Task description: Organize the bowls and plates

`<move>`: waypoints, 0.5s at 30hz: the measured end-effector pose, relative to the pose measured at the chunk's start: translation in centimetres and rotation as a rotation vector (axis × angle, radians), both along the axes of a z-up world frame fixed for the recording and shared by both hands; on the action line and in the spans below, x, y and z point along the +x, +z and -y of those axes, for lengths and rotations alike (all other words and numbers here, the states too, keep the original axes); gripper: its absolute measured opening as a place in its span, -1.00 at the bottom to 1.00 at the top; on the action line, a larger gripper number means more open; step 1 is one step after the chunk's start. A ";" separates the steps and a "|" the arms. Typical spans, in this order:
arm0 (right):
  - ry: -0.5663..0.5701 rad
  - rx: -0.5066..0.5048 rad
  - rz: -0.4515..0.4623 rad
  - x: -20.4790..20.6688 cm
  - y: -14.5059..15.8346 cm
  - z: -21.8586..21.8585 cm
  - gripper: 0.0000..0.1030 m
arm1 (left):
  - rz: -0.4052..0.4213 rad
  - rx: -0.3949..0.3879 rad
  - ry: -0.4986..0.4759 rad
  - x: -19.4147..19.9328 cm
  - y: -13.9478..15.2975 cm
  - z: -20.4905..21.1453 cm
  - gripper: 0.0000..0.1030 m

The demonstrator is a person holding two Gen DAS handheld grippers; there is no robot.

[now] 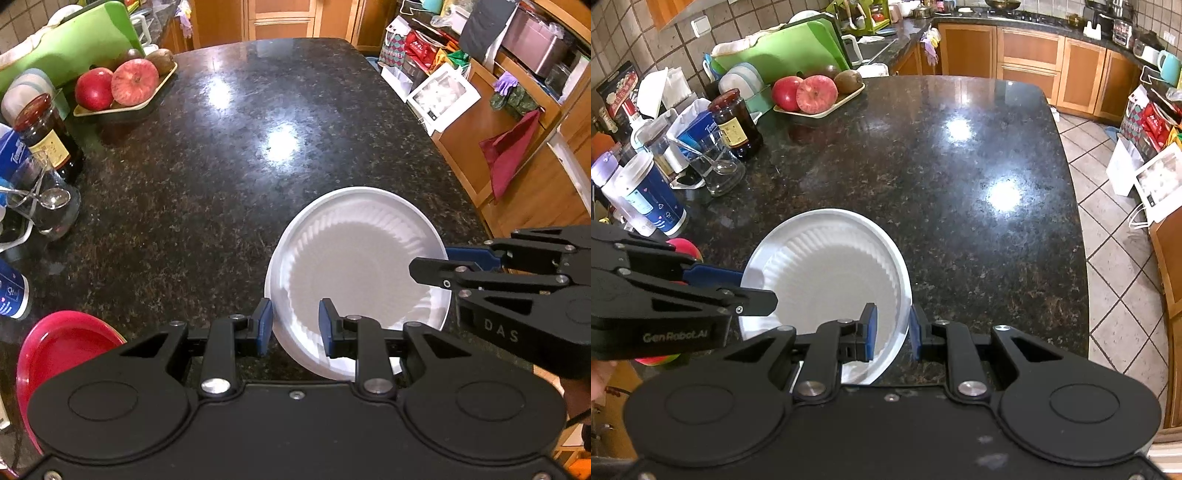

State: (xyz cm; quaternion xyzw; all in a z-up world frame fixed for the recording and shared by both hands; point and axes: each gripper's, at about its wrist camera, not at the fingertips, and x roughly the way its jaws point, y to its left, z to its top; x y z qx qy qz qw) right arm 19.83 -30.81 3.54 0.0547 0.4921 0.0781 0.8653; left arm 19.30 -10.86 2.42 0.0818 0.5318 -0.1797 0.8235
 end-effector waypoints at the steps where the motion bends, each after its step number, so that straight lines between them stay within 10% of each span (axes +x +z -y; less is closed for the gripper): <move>1: -0.001 0.001 -0.002 0.0 0.0 0.0 -0.59 | 0.003 -0.001 -0.004 0.0 0.0 0.0 -0.32; 15: -0.038 -0.013 0.018 0.2 0.2 0.6 -0.59 | 0.005 -0.012 0.003 0.1 0.4 -0.7 -0.32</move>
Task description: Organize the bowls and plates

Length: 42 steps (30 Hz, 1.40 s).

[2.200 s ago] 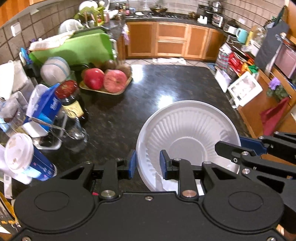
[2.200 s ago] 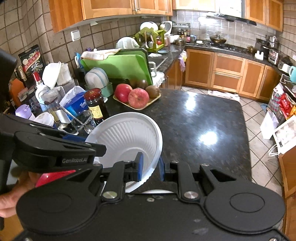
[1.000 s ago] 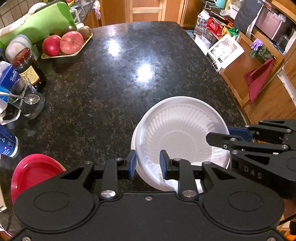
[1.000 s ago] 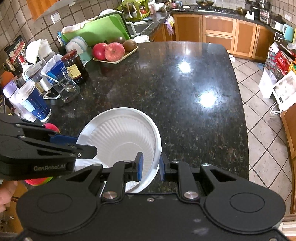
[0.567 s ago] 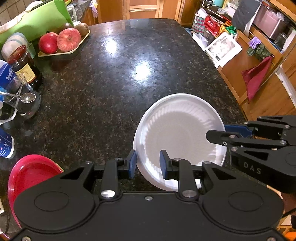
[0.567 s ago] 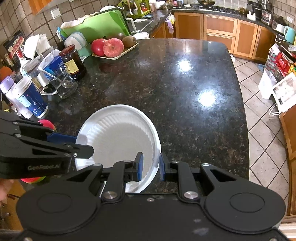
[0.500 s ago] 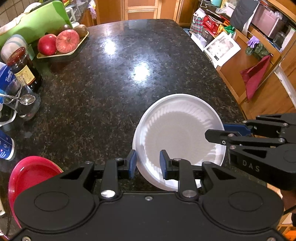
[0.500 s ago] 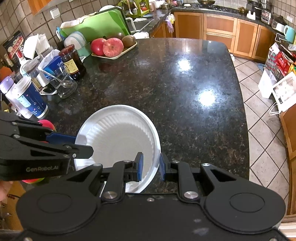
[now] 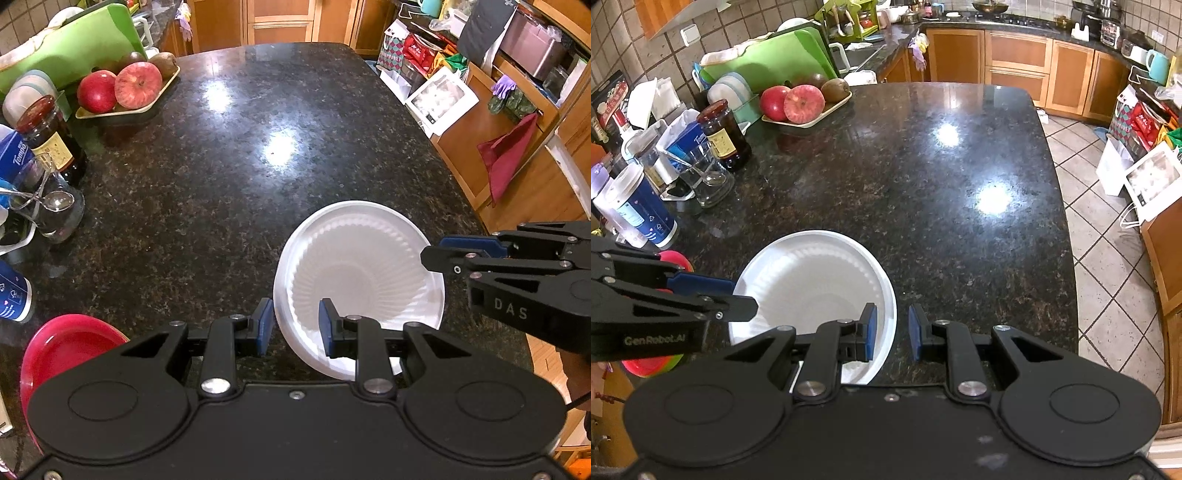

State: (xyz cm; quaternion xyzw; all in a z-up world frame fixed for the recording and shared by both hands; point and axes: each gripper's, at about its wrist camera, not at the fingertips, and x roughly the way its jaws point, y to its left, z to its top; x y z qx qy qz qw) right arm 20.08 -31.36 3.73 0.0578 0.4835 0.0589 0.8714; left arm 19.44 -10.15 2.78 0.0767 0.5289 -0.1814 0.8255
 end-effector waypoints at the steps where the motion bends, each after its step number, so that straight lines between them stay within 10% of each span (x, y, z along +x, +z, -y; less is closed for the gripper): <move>1: -0.001 0.002 -0.002 0.0 0.0 0.0 -0.59 | 0.001 -0.001 0.006 0.0 0.1 -0.1 -0.32; 18: 0.009 0.039 0.033 1.0 0.6 0.0 -0.59 | 0.140 -0.053 0.047 1.6 2.4 -0.2 -0.32; 42: 0.003 0.073 -0.043 2.6 -1.8 0.8 -0.56 | 0.044 -0.037 0.094 3.9 -0.8 -0.1 -0.32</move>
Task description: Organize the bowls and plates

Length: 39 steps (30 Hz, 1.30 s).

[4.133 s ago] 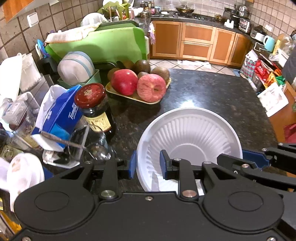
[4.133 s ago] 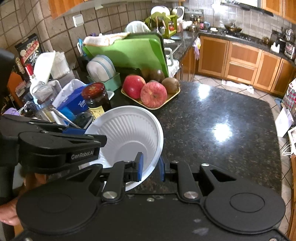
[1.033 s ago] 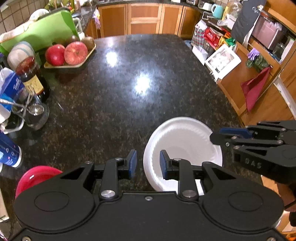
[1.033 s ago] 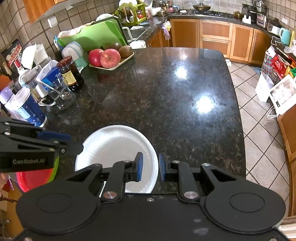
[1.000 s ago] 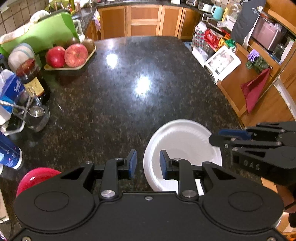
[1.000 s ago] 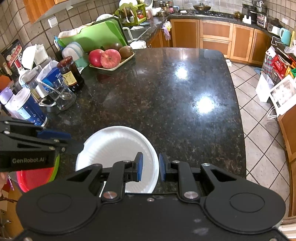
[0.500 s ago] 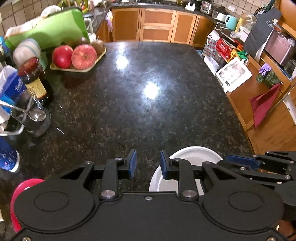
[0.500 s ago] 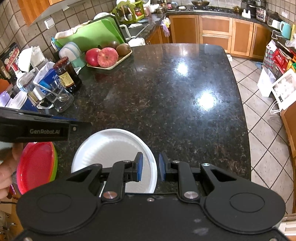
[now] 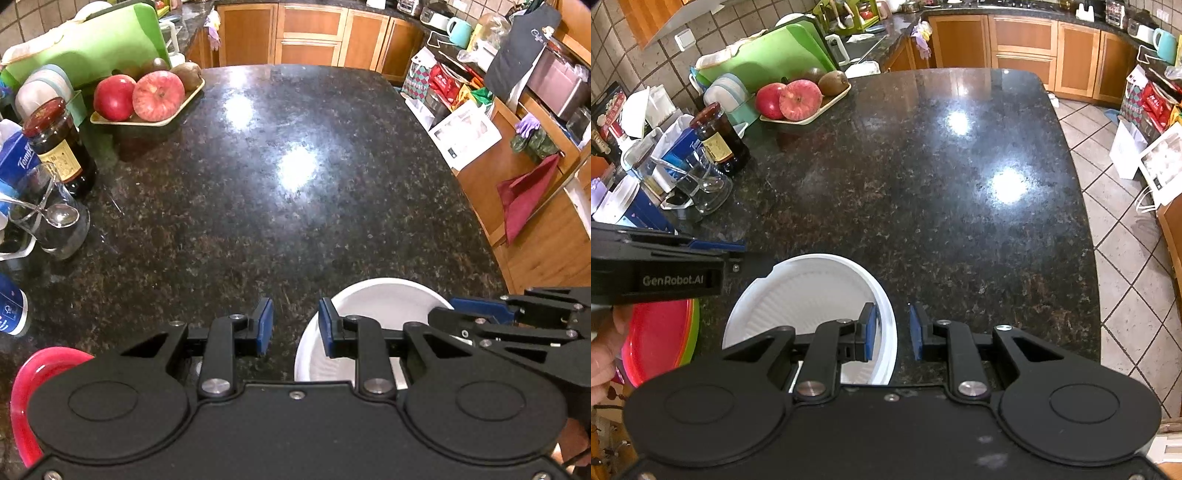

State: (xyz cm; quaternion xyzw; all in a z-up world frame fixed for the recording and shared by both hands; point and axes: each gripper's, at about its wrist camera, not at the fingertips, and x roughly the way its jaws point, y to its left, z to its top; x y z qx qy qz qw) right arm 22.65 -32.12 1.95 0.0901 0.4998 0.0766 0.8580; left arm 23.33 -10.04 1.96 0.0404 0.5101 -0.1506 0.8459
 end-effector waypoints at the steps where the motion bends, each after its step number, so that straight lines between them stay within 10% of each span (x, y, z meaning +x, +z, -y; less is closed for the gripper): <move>1: 0.002 0.004 -0.004 0.1 -0.1 0.0 -0.55 | 0.002 0.003 -0.004 -0.1 -0.1 0.1 -0.32; 39: 0.100 -0.022 -0.059 0.2 -3.3 -1.5 -0.51 | -0.078 0.012 -0.004 -2.6 -2.7 0.2 -0.31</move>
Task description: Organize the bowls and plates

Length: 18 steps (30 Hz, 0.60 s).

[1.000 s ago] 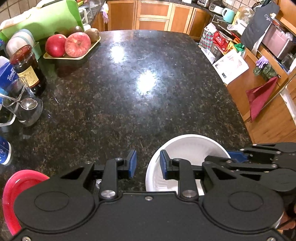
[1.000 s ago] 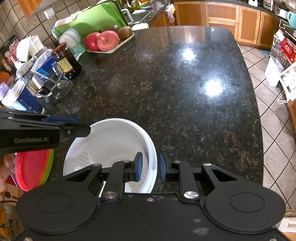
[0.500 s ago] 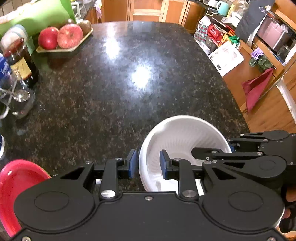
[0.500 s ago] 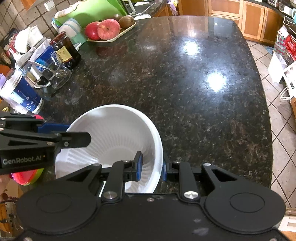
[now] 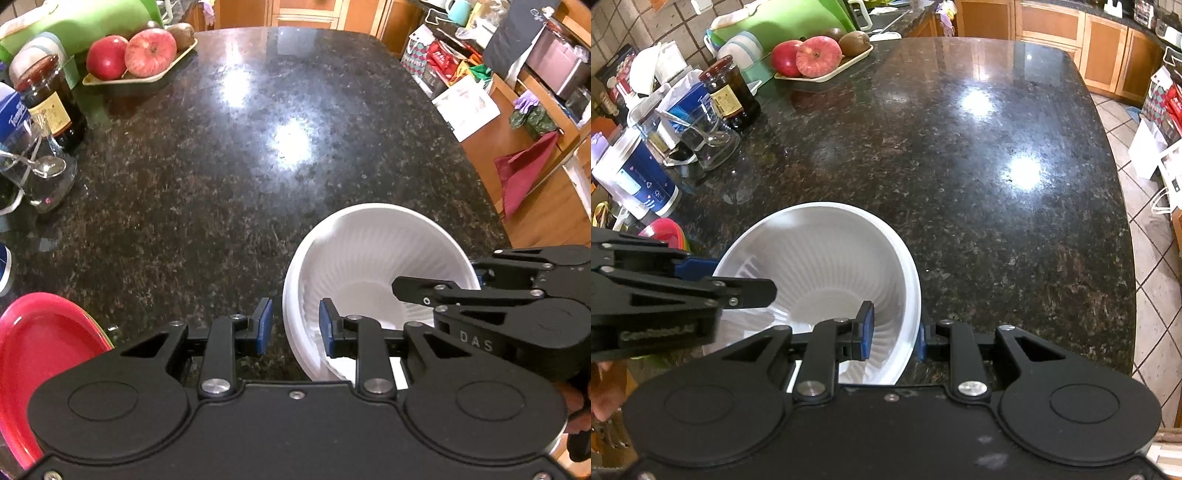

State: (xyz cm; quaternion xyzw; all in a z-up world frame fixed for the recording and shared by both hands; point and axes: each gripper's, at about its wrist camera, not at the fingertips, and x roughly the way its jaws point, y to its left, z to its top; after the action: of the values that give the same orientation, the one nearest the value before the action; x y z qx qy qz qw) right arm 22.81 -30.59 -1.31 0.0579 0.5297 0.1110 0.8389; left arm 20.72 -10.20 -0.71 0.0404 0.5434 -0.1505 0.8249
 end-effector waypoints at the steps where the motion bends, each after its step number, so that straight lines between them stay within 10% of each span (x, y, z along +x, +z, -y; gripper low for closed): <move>1: 0.004 0.001 0.001 0.0 0.0 0.0 -0.51 | -0.005 0.004 0.004 0.0 -0.2 0.1 -0.31; 18: 0.061 0.054 -0.027 0.1 -0.9 0.6 -0.54 | -0.025 0.012 0.059 0.0 -1.7 1.1 -0.28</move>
State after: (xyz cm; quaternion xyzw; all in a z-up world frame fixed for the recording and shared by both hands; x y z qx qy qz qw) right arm 22.91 -31.24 -2.21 0.0659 0.5391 0.1499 0.8262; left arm 20.70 -11.26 -2.45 0.0272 0.5557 -0.1234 0.8217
